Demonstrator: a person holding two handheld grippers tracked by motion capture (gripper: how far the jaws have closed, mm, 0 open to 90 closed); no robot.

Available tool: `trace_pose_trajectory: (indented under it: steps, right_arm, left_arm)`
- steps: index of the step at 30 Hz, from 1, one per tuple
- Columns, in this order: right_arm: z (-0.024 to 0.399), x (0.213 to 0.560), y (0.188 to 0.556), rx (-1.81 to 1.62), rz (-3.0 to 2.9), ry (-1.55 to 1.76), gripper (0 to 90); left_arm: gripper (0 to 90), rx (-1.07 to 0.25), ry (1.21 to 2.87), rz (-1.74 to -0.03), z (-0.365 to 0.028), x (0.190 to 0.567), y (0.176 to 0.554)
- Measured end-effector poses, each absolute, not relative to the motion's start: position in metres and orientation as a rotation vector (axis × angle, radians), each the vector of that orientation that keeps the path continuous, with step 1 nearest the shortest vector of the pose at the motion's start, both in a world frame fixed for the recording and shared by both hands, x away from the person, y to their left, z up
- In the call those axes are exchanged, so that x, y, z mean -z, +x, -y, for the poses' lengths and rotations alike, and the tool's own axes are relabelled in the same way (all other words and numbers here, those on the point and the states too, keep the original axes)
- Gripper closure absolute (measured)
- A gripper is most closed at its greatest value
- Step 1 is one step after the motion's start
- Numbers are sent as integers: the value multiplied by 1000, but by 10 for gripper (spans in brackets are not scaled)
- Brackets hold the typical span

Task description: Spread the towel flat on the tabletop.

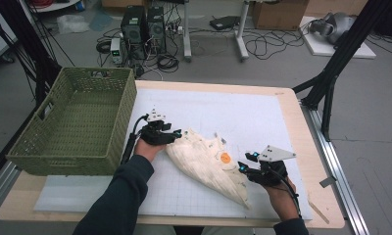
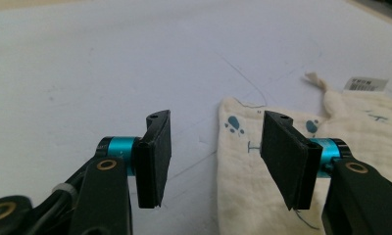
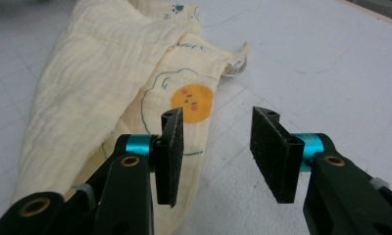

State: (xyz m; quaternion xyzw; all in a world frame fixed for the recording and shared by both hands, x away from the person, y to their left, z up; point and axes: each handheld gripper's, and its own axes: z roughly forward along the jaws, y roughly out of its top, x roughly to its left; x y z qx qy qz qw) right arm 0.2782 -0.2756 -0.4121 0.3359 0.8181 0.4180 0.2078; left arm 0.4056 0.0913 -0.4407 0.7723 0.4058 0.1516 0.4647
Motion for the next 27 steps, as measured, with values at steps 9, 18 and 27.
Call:
trace_pose_trajectory:
  steps: [9, 18, 27]
  right_arm:
    - [275, 414, 283, -1168, -2260, 946, 485]
    - [274, 415, 288, -1153, -2246, 970, 465]
    - [245, 421, 315, -1145, -2294, 959, 502]
  left_arm:
    - [791, -384, 2067, -906, -76, 450, 402]
    - [871, -397, 1951, -882, -96, 436, 377]
    - [870, -380, 1916, -863, -116, 436, 351]
